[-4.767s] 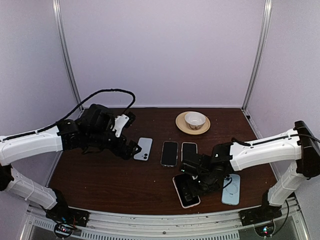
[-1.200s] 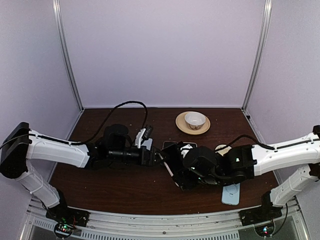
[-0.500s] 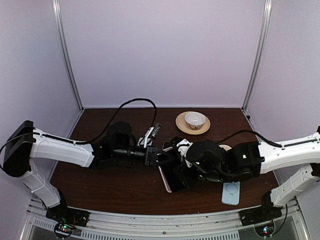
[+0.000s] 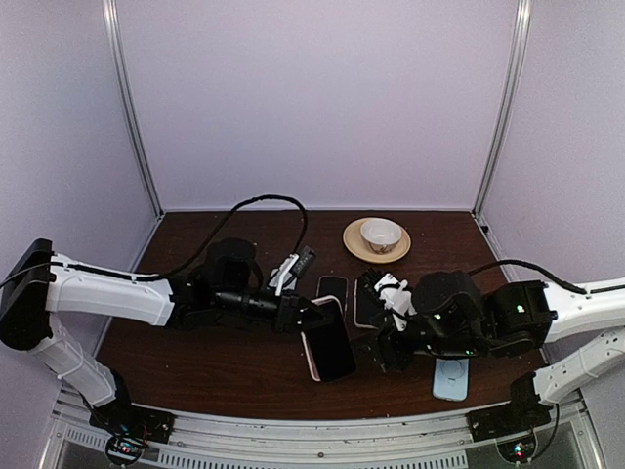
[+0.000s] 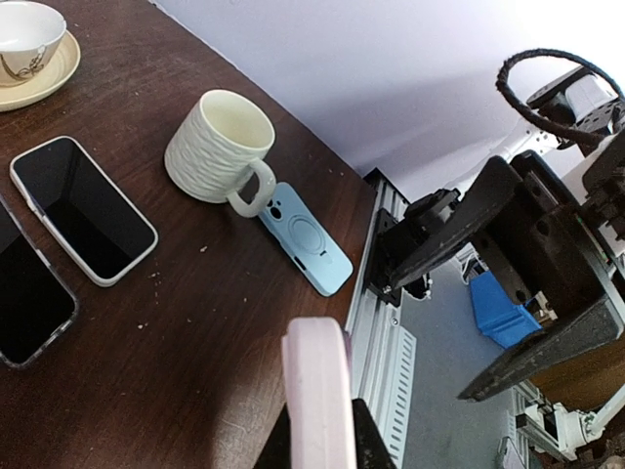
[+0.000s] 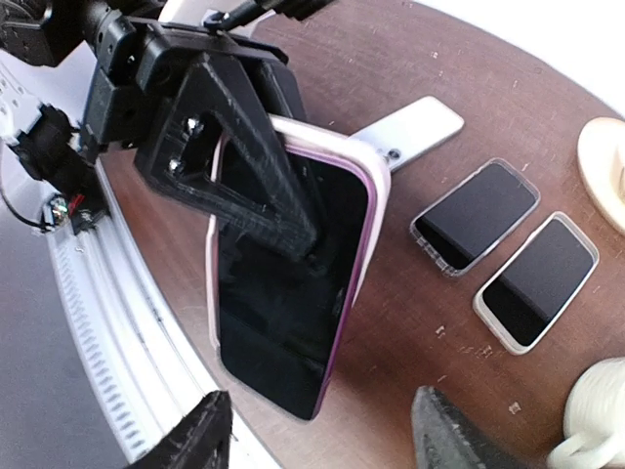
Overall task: Put the phone into the phone case
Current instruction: Place the phone with the phone case at the center of the board.
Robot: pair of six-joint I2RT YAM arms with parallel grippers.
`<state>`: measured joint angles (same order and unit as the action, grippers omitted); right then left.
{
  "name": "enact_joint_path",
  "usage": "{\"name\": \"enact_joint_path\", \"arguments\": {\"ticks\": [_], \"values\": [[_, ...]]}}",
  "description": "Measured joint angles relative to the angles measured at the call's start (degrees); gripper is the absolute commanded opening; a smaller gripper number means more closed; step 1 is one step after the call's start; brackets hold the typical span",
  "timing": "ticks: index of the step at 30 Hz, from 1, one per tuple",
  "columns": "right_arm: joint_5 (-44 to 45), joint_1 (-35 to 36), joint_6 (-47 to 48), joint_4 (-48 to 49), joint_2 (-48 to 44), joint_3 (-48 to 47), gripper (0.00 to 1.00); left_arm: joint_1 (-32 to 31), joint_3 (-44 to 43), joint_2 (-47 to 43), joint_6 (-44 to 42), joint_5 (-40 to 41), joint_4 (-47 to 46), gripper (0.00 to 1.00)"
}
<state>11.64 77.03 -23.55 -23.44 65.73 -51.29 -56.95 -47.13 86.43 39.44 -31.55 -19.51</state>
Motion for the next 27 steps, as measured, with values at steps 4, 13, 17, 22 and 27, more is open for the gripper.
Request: {"name": "enact_joint_path", "arguments": {"ticks": [4,13,17,22,27], "values": [[-1.86,-0.15,-2.03,0.17,-3.61,3.34,0.72,-0.04,-0.15,0.02,1.36,2.60,2.47,0.00],[-1.55,-0.63,-12.44,-8.81,2.01,1.09,0.72,-1.84,-1.97,18.69,18.62,0.24,-4.68,0.00],[-1.51,-0.68,-16.46,-13.99,2.97,0.02,0.72,-4.33,-4.63,20.04,21.99,0.07,-5.62,0.07],[-1.46,-0.94,-20.92,-18.16,5.01,-0.07,0.72,-5.44,-5.51,22.80,23.96,1.31,-5.20,0.37],[-2.80,-1.07,-24.46,-19.43,9.46,-0.09,0.70,-3.93,-7.67,26.25,21.64,4.31,2.12,0.53]]}}
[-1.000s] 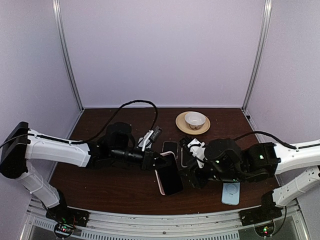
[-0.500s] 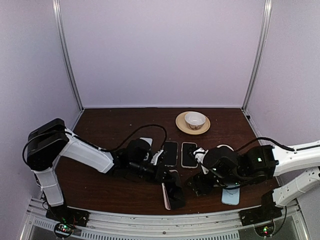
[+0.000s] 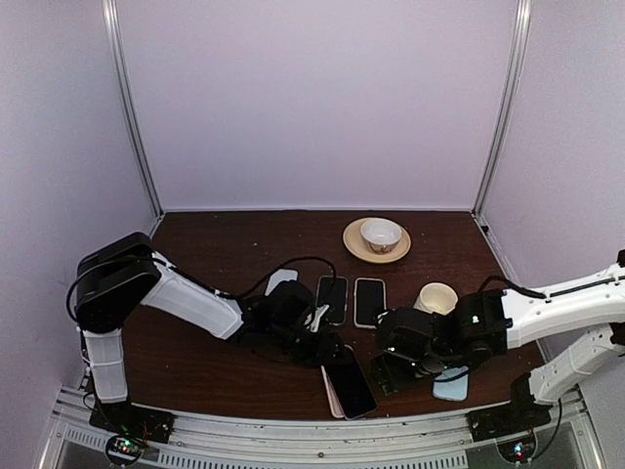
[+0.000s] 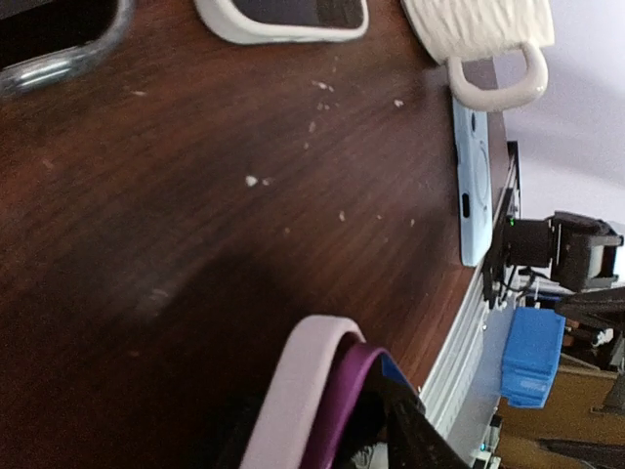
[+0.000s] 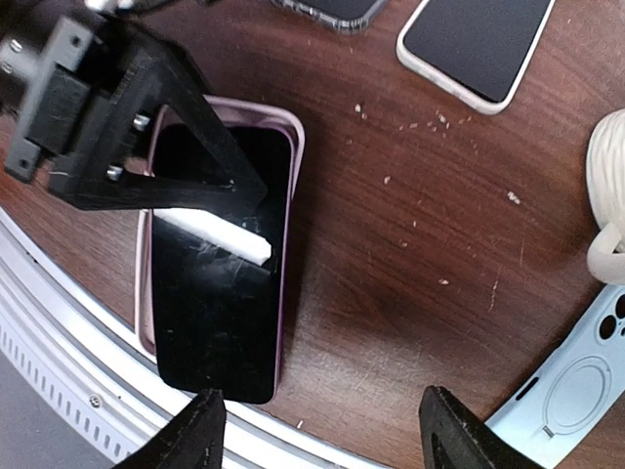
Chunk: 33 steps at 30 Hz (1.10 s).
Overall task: Put the phone into the phone case
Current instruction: Place the phone with the phone case at the center of the board, then adjust the phone with the phone case.
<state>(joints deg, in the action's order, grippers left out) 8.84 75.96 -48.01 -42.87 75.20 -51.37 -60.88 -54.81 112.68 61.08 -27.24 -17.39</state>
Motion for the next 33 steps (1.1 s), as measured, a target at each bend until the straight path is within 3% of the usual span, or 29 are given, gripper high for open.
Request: {"name": "enact_joint_path", "arguments": {"ticks": [6,15,18,23,28,33], "values": [[-5.11,-0.22,-4.48,4.55,3.52,2.12,0.63,0.15,-7.89,0.11,-9.90,5.86,13.44,0.77],[-13.07,-0.22,-9.53,13.05,10.32,4.96,0.44,0.09,-9.55,-4.07,-21.07,18.45,27.63,0.82],[-14.38,-0.20,-10.95,14.73,10.75,5.35,0.38,0.07,-9.07,-6.38,-23.87,21.09,29.94,0.78],[-15.45,-0.20,-13.81,16.57,10.69,6.93,0.30,-1.60,-3.69,-15.23,-31.58,23.41,31.17,0.51],[-16.00,-0.20,-16.11,17.84,10.29,7.78,0.20,-7.93,-0.04,-18.23,-41.09,22.16,32.06,0.33],[-15.96,-0.17,-18.10,18.51,10.29,7.82,0.14,-11.56,1.25,-15.13,-47.08,19.12,33.48,0.27]]}}
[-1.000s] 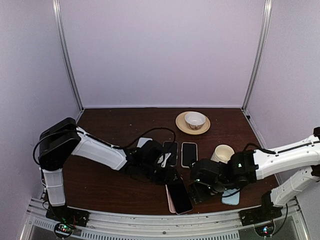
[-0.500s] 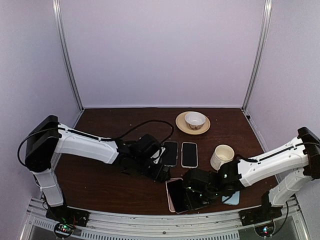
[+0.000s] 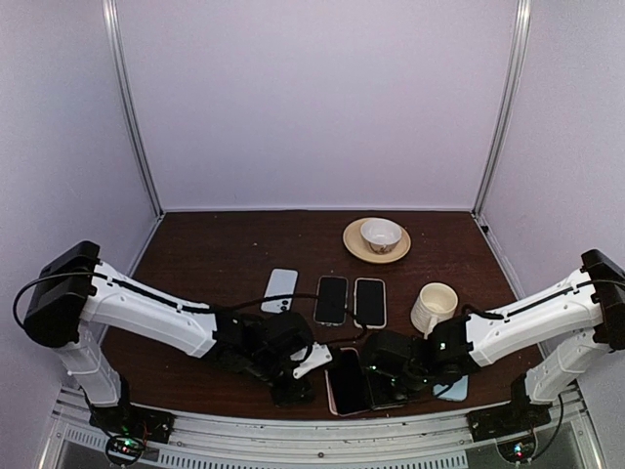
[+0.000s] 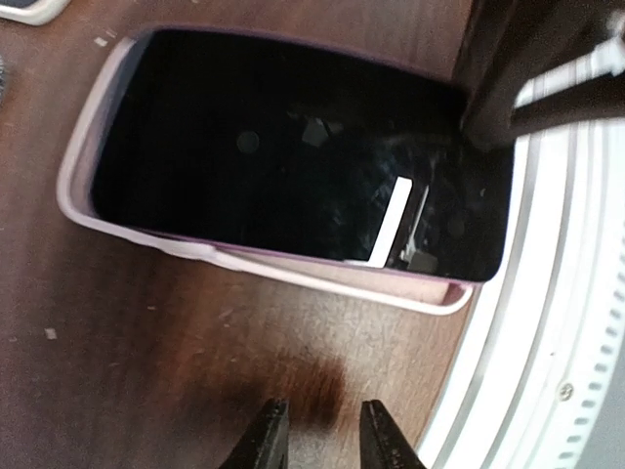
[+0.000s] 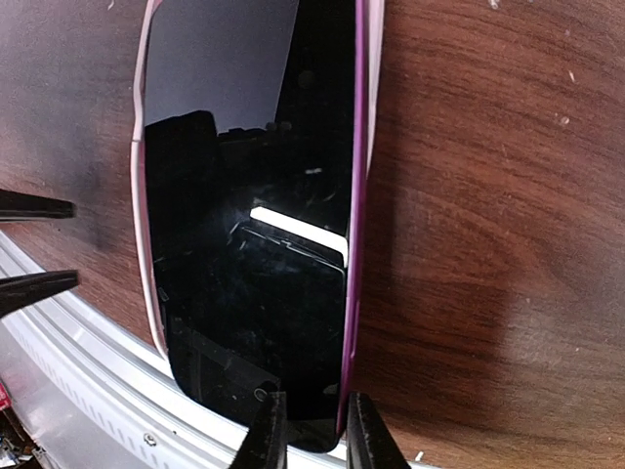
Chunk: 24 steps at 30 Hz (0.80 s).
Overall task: Put the phone into the phone case
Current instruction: Adjust the phone with the phone case.
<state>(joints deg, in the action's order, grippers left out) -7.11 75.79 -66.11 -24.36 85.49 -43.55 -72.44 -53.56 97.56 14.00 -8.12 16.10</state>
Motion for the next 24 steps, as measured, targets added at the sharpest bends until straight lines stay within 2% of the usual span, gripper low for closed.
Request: {"name": "enact_joint_path", "arguments": {"ticks": [6,14,17,21,24], "values": [[0.87,0.09,-2.08,2.86,-0.11,1.14,0.06,-0.04,-1.88,4.96,-3.23,-3.80,-1.20,0.26],[3.13,0.17,-4.39,6.38,-1.05,3.06,0.04,0.55,-4.35,7.65,-4.31,-7.91,-2.29,0.26],[3.80,0.15,-4.59,7.43,-1.03,3.06,0.05,0.74,-4.35,7.67,-4.28,-8.90,-2.38,0.26],[3.98,0.15,-4.61,8.04,-1.07,3.08,0.14,0.85,-4.31,7.67,-4.04,-9.31,-2.45,0.25],[4.24,0.15,-4.70,8.55,-1.73,3.52,0.15,0.87,-4.20,7.65,-3.78,-9.60,-2.82,0.25]]}}
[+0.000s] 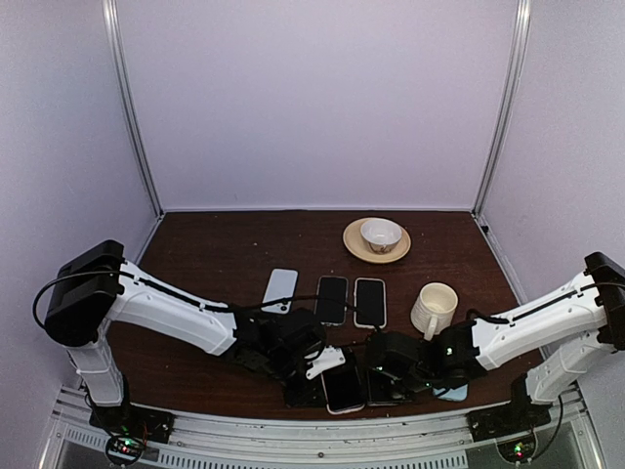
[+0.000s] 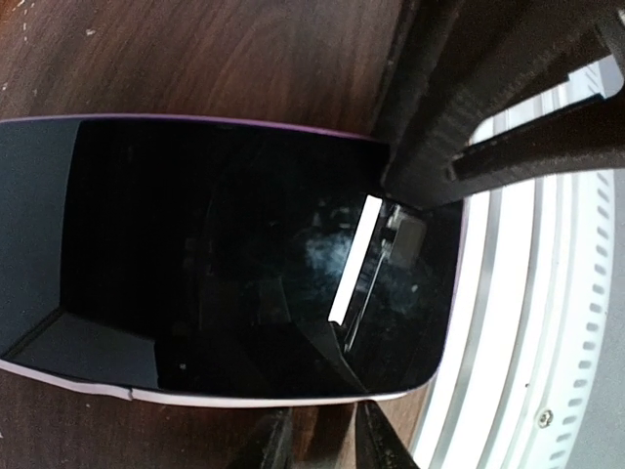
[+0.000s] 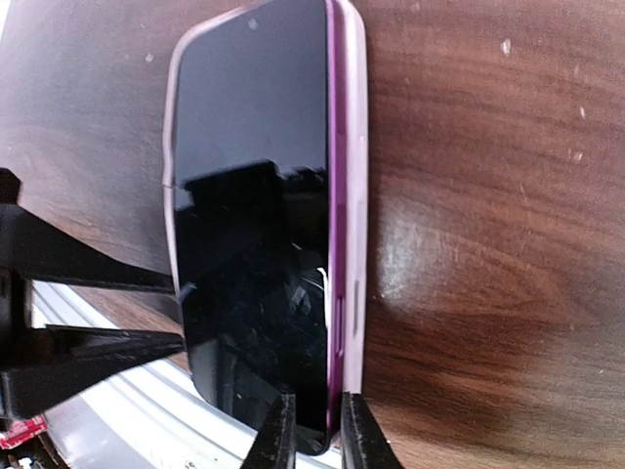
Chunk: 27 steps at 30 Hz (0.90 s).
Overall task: Put the phone into the phone case
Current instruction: Adjust the phone with the phone case.
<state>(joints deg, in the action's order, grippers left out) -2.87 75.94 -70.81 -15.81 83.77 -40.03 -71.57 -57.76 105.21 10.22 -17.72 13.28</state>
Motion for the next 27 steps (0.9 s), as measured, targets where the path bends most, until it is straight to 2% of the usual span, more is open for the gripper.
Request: {"name": "enact_joint_path", "arguments": {"ticks": [8,14,18,22,27], "values": [[0.02,0.00,0.13,-0.11,2.21,-0.90,0.15,0.11,0.26,0.02,0.63,-0.81,-0.46,0.26],[0.15,0.24,1.79,-8.59,6.03,-7.43,0.15,0.55,0.55,0.02,1.01,-1.77,-0.85,0.28],[1.31,0.85,2.91,-14.64,8.74,-12.00,0.16,1.27,1.46,-0.55,1.40,-2.75,-1.86,0.36],[4.00,1.60,3.72,-17.70,10.62,-14.62,0.26,2.38,3.85,-3.48,2.49,-2.93,-2.34,0.52],[5.27,1.86,4.61,-17.94,12.04,-15.63,0.32,5.01,5.33,-9.16,5.86,-1.88,-1.66,0.56]]}}
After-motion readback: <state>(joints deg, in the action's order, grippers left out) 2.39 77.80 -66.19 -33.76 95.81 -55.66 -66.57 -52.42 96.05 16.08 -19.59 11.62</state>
